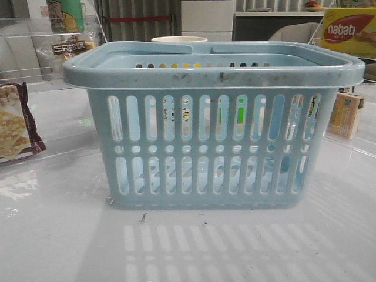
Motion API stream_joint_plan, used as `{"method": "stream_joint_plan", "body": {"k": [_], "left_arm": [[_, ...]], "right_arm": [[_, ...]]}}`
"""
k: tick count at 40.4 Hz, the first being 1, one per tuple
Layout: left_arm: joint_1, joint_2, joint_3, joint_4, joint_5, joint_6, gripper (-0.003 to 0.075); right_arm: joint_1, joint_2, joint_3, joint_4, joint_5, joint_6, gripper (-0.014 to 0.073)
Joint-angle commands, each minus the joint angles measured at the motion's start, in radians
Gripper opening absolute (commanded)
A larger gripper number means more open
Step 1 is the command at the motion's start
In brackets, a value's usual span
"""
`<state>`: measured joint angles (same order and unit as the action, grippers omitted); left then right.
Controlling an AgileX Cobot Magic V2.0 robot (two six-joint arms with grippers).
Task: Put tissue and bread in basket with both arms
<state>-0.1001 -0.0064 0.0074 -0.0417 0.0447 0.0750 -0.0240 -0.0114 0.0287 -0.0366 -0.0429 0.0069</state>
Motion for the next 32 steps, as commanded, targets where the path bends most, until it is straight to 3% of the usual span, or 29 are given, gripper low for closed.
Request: {"method": "stream_joint_plan", "body": {"k": [1,18,25,32], "left_arm": [[-0.003,-0.017,0.0,-0.004,-0.087,-0.006,0.0091],[-0.003,-0.017,-0.027,-0.004,-0.176,-0.006,0.0091],[-0.003,-0.012,-0.169,-0.004,-0.155,-0.006,0.0091],[-0.003,0.045,-0.365,-0.004,-0.036,-0.006,0.0091]], "right_arm": [[-0.005,-0.016,0.001,-0.011,-0.09,-0.002,0.0057],[-0.003,-0.016,-0.028,-0.011,-0.07,-0.007,0.0057],[-0.003,-0.015,-0.163,-0.011,0.057,-0.007,0.0057],[-0.003,0.043,-0.352,-0.011,0.208,-0.007,0.0057]]}}
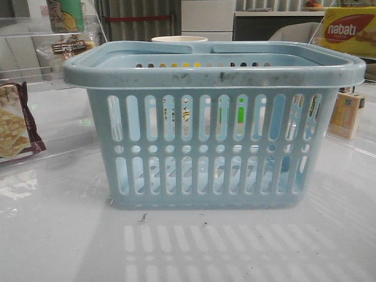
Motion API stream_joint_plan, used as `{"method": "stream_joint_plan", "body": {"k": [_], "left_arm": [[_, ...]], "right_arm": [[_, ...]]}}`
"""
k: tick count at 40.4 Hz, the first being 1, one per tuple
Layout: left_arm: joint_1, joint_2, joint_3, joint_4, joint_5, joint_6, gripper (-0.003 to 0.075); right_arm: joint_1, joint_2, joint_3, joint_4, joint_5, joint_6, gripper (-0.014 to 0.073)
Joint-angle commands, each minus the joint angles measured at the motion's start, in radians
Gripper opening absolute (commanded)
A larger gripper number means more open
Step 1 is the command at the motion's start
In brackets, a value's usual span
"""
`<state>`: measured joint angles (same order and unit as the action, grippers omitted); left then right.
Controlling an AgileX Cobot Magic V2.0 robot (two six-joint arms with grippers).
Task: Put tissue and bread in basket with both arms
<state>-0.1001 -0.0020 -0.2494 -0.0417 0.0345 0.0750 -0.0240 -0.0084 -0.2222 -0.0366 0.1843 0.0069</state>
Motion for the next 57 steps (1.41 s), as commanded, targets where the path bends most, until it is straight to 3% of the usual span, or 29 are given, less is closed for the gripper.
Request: {"method": "stream_joint_plan", "body": {"k": [1,7,16,25,36,39,44,47,57], "left_arm": [[-0.003,0.058,-0.14,-0.004,-0.008,-0.006,0.0091],[-0.003,0.184,-0.303,-0.004,0.096,-0.006,0.0091],[-0.003,0.389,-0.495,-0.006,0.378,-0.006,0.0091],[-0.003,0.51,-0.496,-0.006,0.51,-0.006,0.0091],[-0.003,0.633,-0.479,-0.014,0.531,-0.006,0.0095],[-0.003,0.659,-0.479,-0.014,0.529,-0.006,0.0158],[-0.003,0.693,-0.479,-0.014,0.526,-0.004,0.0402],[-0.003,0.712,-0.479,-0.014,0.521,-0.004,0.0511],[-0.044,0.76,-0.479,-0.033,0.514,0.028,0.0527]], "right_arm": [[-0.003,0.057,-0.133,-0.011,0.004,-0.007,0.0057],[-0.003,0.176,-0.293,-0.011,0.126,-0.007,0.0057],[-0.003,0.383,-0.492,-0.011,0.363,-0.007,0.0057],[-0.003,0.524,-0.494,-0.011,0.438,-0.007,0.0057],[-0.003,0.645,-0.452,-0.011,0.445,-0.007,0.0064],[-0.003,0.673,-0.452,-0.011,0.447,-0.007,0.0134],[-0.003,0.726,-0.452,-0.012,0.432,-0.007,0.0381],[-0.003,0.755,-0.452,-0.012,0.421,-0.007,0.0468],[-0.021,0.906,-0.482,-0.012,0.367,0.0,0.0478]]}}
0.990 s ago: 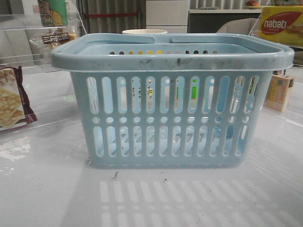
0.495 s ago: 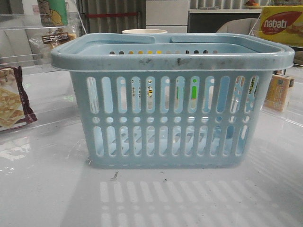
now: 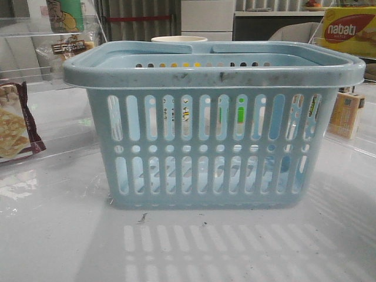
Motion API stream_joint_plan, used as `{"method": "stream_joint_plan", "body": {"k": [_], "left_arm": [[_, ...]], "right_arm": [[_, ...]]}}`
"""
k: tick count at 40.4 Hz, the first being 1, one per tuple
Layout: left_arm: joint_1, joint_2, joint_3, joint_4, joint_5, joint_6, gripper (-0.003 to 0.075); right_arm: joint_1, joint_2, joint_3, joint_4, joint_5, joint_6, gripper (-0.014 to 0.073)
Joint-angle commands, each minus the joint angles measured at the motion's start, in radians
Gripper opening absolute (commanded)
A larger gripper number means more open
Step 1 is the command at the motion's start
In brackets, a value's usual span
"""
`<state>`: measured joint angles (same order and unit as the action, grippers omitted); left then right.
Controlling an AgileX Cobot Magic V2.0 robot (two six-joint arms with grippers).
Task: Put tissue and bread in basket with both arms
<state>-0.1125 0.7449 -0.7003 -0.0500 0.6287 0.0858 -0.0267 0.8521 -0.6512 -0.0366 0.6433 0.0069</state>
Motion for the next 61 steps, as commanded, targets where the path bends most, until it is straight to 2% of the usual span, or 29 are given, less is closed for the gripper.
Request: {"method": "stream_joint_plan", "body": {"k": [1,8,14,23,29,44,47,54,57,61], "left_arm": [[-0.045,0.014,-0.029,-0.03,-0.08,0.024,0.0527],[-0.179,0.014,-0.029,0.007,-0.08,0.026,0.0527],[-0.256,0.014,-0.029,0.022,-0.08,0.026,0.0527],[-0.27,0.014,-0.029,0.022,-0.07,0.026,0.0527],[-0.27,0.014,-0.029,0.022,-0.068,0.026,0.0527],[-0.27,0.014,-0.029,0.02,-0.068,0.026,0.0527],[-0.27,0.014,-0.029,0.02,-0.068,0.026,0.0527],[-0.27,0.014,-0.029,0.02,-0.068,0.026,0.0527],[-0.27,0.014,-0.029,0.02,-0.068,0.026,0.0527],[-0.27,0.014,-0.029,0.02,-0.068,0.026,0.0527]], "right_arm": [[-0.028,0.064,-0.064,-0.012,-0.094,0.002,0.0478],[-0.121,0.227,-0.188,-0.012,-0.108,0.002,0.0477],[-0.159,0.371,-0.332,-0.036,-0.132,0.002,0.0477],[-0.159,0.592,-0.552,-0.134,-0.125,0.002,0.0477],[-0.159,0.722,-0.662,-0.154,-0.127,0.002,0.0477],[-0.159,0.934,-0.77,-0.268,-0.272,0.002,0.0472],[-0.159,0.952,-0.77,-0.285,-0.295,0.002,0.0421],[-0.159,0.958,-0.77,-0.285,-0.306,0.002,0.0213],[-0.156,0.945,-0.77,-0.285,-0.304,0.002,0.0171],[-0.152,0.909,-0.77,-0.284,-0.302,0.002,0.0162]]}}
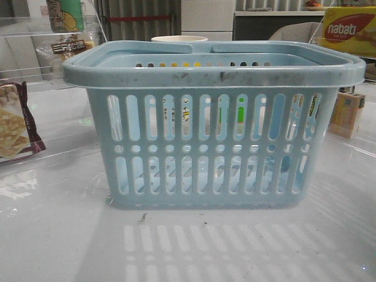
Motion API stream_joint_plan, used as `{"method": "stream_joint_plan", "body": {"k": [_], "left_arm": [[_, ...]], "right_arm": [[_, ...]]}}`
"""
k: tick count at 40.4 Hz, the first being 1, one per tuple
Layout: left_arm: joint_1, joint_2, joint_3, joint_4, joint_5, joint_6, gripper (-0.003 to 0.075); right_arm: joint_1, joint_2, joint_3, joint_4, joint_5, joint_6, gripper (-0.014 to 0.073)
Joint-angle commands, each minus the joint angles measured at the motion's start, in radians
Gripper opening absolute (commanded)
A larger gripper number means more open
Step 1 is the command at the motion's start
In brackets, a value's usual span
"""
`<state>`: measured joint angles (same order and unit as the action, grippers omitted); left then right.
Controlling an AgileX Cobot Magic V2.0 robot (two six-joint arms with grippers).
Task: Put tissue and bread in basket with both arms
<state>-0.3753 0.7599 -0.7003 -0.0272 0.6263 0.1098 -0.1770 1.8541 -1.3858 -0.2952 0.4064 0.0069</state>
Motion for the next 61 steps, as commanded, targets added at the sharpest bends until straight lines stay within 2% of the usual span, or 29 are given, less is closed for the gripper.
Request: {"method": "stream_joint_plan", "body": {"k": [1,7,15,23,31,40,43,48,52,61], "left_arm": [[-0.007,-0.001,-0.029,-0.002,-0.065,0.002,0.0527],[-0.007,-0.001,-0.029,-0.002,-0.065,0.002,0.0527],[-0.007,-0.001,-0.029,-0.002,-0.067,0.002,0.0527],[-0.007,-0.001,-0.029,-0.002,-0.067,0.002,0.0527],[-0.007,-0.001,-0.029,-0.002,-0.067,0.002,0.0527],[-0.007,-0.001,-0.029,-0.002,-0.067,0.002,0.0527],[-0.007,-0.001,-0.029,-0.002,-0.067,0.002,0.0527],[-0.007,-0.001,-0.029,-0.002,-0.067,0.002,0.0527],[-0.007,-0.001,-0.029,-0.002,-0.067,0.002,0.0527],[-0.007,-0.001,-0.029,-0.002,-0.067,0.002,0.0527]], "right_arm": [[0.0,-0.104,-0.036,-0.026,-0.065,0.002,0.0162],[0.029,-0.192,-0.036,-0.026,-0.048,0.002,0.0162],[0.128,-0.336,-0.036,-0.003,-0.001,0.002,0.0162],[0.286,-0.44,-0.036,0.134,0.094,0.002,0.0162],[0.459,-0.441,-0.036,0.254,0.219,0.002,0.0162],[0.607,-0.366,-0.036,0.265,0.25,0.002,0.0167],[0.626,-0.337,-0.036,0.285,0.243,0.002,0.0212],[0.629,-0.289,-0.036,0.295,0.216,0.002,0.0426],[0.629,-0.282,-0.036,0.295,0.203,0.002,0.0549],[0.63,-0.368,0.003,0.286,0.21,-0.013,0.0559]]}}
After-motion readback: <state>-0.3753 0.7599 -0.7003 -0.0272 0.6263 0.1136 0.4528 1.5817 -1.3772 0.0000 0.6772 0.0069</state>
